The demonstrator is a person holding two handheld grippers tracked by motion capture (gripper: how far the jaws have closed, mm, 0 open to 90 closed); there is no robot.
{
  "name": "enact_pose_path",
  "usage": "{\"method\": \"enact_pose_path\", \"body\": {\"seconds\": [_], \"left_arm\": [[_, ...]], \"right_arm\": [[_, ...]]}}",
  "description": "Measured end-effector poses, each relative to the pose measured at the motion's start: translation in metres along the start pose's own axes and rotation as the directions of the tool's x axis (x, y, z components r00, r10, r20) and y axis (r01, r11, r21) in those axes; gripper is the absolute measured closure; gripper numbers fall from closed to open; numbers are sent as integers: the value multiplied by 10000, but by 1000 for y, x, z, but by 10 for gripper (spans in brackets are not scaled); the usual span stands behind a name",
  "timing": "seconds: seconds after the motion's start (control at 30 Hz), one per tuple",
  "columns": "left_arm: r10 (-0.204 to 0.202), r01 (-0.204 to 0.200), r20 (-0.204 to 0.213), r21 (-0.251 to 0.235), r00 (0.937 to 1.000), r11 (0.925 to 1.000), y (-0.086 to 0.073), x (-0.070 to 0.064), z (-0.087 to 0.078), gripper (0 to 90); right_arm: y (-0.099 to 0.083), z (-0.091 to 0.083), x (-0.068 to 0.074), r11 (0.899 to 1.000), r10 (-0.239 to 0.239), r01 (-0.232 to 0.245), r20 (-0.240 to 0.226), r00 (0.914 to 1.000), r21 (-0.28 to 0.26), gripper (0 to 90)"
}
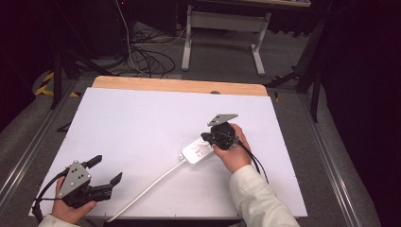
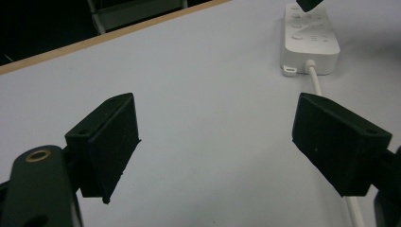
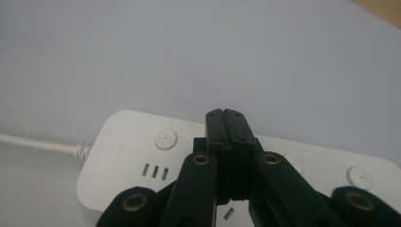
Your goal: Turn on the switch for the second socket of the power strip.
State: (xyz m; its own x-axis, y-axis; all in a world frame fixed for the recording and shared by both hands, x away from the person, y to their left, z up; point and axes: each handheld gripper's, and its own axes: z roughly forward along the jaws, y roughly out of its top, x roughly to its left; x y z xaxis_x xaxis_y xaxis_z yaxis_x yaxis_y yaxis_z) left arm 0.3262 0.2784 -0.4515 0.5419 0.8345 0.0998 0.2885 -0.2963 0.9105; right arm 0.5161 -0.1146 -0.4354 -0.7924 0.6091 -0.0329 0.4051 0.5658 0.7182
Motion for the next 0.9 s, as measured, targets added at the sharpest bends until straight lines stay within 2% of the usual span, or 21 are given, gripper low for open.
{"method": "enact_pose_path", "body": {"seconds": [0.6, 0.9], "left_arm": [[-50, 50, 12, -17, 10000, 10000, 0, 0, 0, 159], [1, -1, -13, -23, 10000, 10000, 0, 0, 0, 158]], "right_arm": [[-4, 16, -2, 9993, 174, -179, 171, 9997, 330, 900], [-5, 17, -1, 9992, -48, 34, 365, 9993, 387, 900]]}}
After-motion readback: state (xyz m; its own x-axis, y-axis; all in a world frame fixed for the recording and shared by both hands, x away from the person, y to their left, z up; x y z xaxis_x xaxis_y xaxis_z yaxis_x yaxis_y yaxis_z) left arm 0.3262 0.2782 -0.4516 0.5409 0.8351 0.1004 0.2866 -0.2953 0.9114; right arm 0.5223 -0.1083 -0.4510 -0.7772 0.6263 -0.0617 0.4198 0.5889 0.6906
